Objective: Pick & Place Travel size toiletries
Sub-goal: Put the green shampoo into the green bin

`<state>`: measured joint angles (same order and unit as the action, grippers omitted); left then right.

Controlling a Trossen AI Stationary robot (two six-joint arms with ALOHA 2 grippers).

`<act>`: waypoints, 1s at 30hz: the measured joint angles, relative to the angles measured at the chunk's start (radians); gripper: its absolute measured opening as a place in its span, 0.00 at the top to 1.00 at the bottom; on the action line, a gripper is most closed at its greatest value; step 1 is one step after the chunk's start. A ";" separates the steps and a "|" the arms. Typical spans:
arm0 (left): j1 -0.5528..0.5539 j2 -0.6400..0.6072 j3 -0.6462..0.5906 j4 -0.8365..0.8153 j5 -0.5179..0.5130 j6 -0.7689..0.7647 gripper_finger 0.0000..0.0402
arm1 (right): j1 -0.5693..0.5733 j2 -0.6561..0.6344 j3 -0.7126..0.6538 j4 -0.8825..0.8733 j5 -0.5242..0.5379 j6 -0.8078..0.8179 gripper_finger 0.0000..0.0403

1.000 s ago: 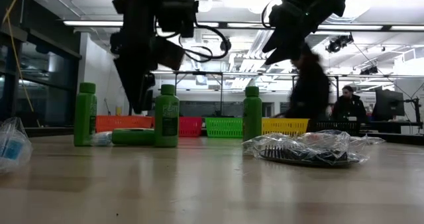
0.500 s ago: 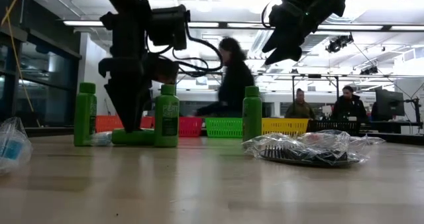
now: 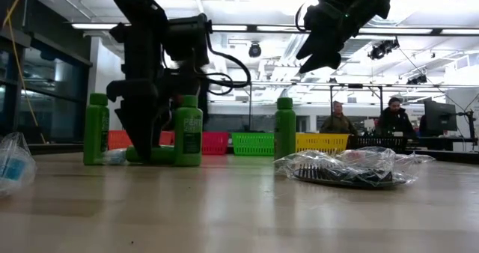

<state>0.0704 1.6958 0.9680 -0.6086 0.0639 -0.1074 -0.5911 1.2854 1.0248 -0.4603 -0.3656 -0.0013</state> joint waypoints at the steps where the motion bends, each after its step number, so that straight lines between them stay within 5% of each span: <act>1: 0.000 0.004 0.001 0.000 0.000 0.003 0.40 | 0.000 0.000 0.000 0.000 0.000 0.000 0.32; 5: 0.000 0.019 0.001 0.001 0.003 0.027 0.44 | 0.000 0.000 0.000 0.000 0.000 0.000 0.32; 12: 0.003 0.021 0.003 0.019 0.038 0.044 0.66 | 0.000 0.000 0.000 0.000 -0.002 -0.002 0.32; 23: 0.147 -0.143 -0.003 -0.027 -0.019 -0.029 0.70 | -0.028 0.000 0.000 -0.001 -0.014 -0.016 0.32; 30: 0.282 -0.274 -0.003 0.288 0.001 -0.040 0.70 | -0.040 0.002 0.000 0.032 -0.113 -0.049 0.32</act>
<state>0.3521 1.4213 0.9646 -0.3206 0.0646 -0.1474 -0.6311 1.2878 1.0245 -0.4284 -0.4787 -0.0500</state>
